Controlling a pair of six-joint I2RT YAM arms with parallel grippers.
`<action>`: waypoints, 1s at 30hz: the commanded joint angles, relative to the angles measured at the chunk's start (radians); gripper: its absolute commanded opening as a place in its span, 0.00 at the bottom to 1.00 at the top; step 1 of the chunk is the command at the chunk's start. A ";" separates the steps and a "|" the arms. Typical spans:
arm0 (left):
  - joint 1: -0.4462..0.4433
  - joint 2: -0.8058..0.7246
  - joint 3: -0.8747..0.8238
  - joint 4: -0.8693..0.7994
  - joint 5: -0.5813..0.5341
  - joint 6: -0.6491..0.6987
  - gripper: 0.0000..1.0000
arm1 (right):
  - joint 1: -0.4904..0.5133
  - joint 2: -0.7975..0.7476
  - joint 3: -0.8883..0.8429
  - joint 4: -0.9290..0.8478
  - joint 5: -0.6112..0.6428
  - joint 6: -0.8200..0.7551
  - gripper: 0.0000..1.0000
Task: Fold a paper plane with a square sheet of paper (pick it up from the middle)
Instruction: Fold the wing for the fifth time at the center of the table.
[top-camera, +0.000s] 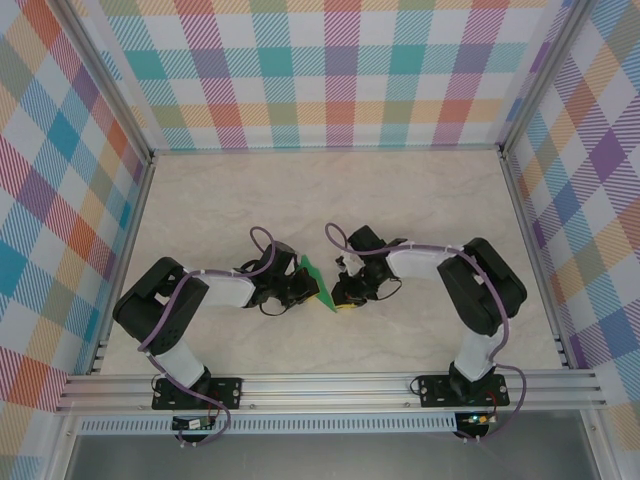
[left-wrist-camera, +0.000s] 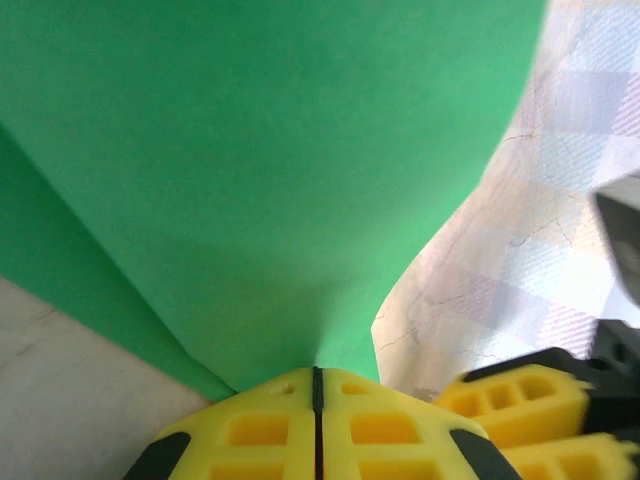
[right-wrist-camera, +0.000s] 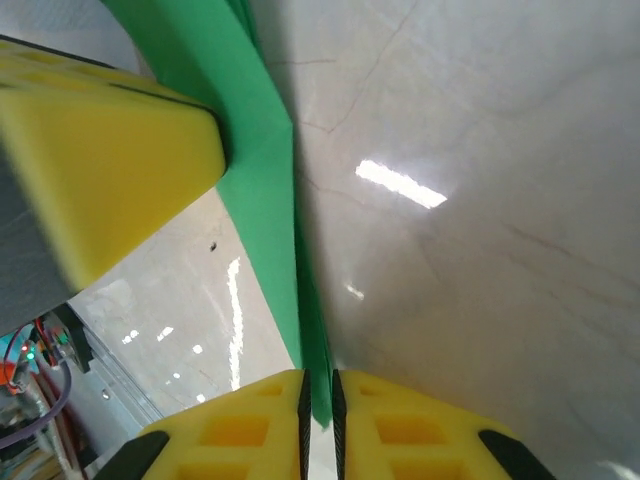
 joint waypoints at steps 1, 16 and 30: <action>-0.007 0.012 -0.004 -0.086 -0.050 0.014 0.07 | 0.004 -0.086 0.012 -0.052 0.108 0.003 0.18; -0.007 0.011 0.000 -0.092 -0.056 0.012 0.07 | 0.065 0.038 0.101 0.005 -0.020 0.011 0.06; -0.007 0.031 0.020 -0.149 -0.077 0.013 0.06 | 0.075 0.105 0.085 -0.070 0.055 -0.016 0.03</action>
